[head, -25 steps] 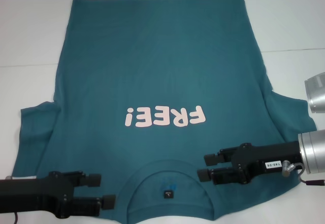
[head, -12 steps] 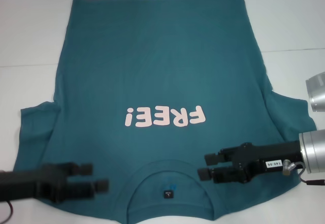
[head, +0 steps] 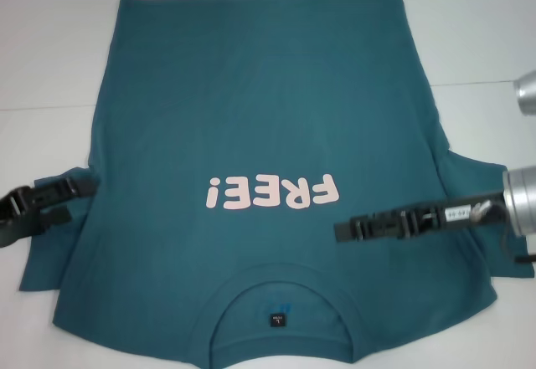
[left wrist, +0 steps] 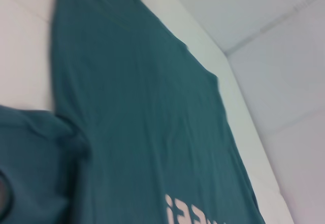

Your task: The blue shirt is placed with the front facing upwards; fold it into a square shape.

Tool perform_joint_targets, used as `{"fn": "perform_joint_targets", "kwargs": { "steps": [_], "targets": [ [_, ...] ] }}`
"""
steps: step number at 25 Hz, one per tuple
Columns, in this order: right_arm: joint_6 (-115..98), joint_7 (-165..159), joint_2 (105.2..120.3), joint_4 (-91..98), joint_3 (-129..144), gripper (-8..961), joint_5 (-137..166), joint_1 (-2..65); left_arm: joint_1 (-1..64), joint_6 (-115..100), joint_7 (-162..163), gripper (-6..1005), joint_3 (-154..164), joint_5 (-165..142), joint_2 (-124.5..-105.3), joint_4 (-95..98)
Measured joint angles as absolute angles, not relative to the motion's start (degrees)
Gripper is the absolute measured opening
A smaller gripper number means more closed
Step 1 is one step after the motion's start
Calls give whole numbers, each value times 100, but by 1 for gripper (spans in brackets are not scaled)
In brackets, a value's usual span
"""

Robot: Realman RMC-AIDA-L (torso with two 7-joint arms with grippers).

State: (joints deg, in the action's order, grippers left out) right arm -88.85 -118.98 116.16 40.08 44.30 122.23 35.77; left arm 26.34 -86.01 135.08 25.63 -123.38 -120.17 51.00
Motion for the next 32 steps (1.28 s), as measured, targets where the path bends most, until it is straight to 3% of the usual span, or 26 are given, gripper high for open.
{"fn": "perform_joint_targets", "kwargs": {
  "steps": [8,20,32],
  "targets": [
    [-8480,-12600,11368,4021,4390,627,12225,3782,2832,-7555,13822,873,2450,-12400,-11907,4579],
    [-8286,-12675,11330,4025,4237,627,12226,3791,3002,-5876,13850,871,2455,-12444,-11821,3722],
    [-8212,-12680,11304,4025,4236,627,12225,3780,3037,-5617,13810,864,2491,-12460,-11818,3558]
  ]
}}
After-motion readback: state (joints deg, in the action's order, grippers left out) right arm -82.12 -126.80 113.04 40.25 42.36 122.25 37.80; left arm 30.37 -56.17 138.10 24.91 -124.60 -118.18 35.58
